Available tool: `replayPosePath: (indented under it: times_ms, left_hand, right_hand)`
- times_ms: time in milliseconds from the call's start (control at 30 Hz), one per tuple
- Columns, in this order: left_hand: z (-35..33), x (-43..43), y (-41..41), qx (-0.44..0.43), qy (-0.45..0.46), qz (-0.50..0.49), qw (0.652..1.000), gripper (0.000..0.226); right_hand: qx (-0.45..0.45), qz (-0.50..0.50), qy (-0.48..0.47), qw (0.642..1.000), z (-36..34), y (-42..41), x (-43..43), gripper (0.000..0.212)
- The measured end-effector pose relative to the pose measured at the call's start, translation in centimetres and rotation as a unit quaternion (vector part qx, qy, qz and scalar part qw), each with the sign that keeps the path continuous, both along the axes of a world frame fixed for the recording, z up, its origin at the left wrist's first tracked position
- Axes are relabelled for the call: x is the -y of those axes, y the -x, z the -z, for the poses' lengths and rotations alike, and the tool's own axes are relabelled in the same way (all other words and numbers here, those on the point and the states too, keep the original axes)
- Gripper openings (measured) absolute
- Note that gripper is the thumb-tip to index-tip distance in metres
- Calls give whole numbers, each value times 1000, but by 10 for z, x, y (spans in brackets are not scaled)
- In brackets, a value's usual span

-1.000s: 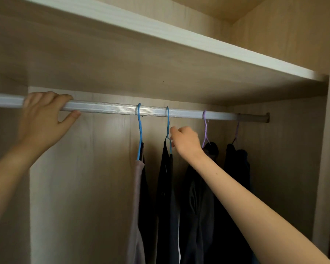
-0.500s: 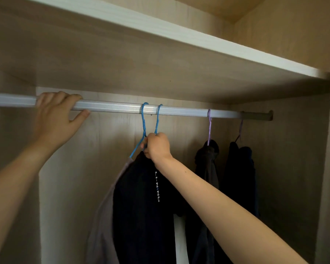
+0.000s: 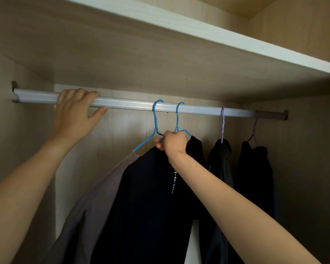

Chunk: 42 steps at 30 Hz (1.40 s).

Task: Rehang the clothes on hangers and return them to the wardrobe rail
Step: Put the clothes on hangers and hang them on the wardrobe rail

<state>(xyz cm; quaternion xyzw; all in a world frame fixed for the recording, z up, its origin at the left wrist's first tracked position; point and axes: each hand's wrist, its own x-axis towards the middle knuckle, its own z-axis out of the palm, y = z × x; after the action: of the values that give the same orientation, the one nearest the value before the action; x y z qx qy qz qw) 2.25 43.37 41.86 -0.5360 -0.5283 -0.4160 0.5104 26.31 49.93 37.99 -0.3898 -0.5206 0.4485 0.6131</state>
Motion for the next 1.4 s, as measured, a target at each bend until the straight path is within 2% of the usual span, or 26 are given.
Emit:
replayPosePath:
  times_ms: [133, 200, 233, 300, 333, 367, 400, 467, 500, 567, 633, 700, 767, 833, 933, 1067, 1133, 1200, 1267, 1400]
  left_hand:
    - [0, 1, 1, -4, 2, -3, 1000, 47]
    - [-1, 1, 2, -3, 8, -3, 1000, 48]
    - [-1, 1, 2, -3, 11, -2, 1000, 47]
    - [-2, 0, 2, -4, 13, -1, 1000, 47]
    - [-2, 1, 3, -5, 13, -1, 1000, 48]
    - [-2, 1, 3, -5, 13, -2, 1000, 48]
    - [-3, 1, 3, -4, 14, -3, 1000, 49]
    - [-3, 2, 1, -1, 21, -6, 1000, 49]
    - [-2, 2, -1, -2, 26, -7, 1000, 48]
    - [-3, 4, 0, -11, 38, -16, 999, 48]
    - [-5, 9, 4, -20, 59, -21, 998, 48]
    - [-8, 15, 8, -26, 79, -13, 996, 46]
    - [-10, 17, 10, -29, 87, 1, 996, 43]
    - [-11, 16, 10, -25, 87, 14, 996, 41]
    - [-12, 14, 10, -7, 86, 21, 996, 43]
    - [-15, 14, 10, 1, 87, 36, 996, 45]
    - [-15, 15, 8, 8, 90, 41, 995, 44]
    - [-16, 17, 7, 18, 95, 47, 994, 44]
    - [-17, 18, 7, 22, 104, 52, 993, 45]
    - [-18, 21, 9, 27, 119, 61, 991, 44]
  right_hand:
    - [46, 38, -12, 998, 3, -11, -9, 20]
    - [152, 60, -49, 985, 3, -21, -7, 24]
    - [249, 102, -92, 959, 3, -26, -5, 24]
    - [432, 233, -197, 849, 0, -31, 4, 16]
    - [470, 275, -245, 802, -2, -29, 11, 12]
    - [470, 284, -281, 787, -6, -25, 20, 14]
    - [454, 261, -287, 802, -9, -18, 26, 22]
    - [386, 150, -230, 881, -14, -1, 35, 34]
    - [359, 89, -183, 911, -17, 6, 37, 31]
    - [324, 7, -95, 941, -18, 19, 36, 22]
    - [343, 3, -85, 935, -17, 25, 40, 22]
    - [399, 67, -123, 906, -17, 22, 41, 18]
    - [427, 112, -127, 889, -16, 16, 41, 25]
    - [413, 77, -89, 903, -15, 13, 41, 26]
    - [331, 5, -39, 943, -16, 16, 44, 23]
    - [228, -34, -7, 973, -15, 32, 50, 16]
    - [208, -76, -24, 975, -13, 41, 55, 5]
    - [256, -70, -38, 963, -15, 47, 64, 31]
    - [314, -52, -66, 946, -15, 55, 72, 38]
    - [203, -140, -25, 969, -12, 79, 71, 28]
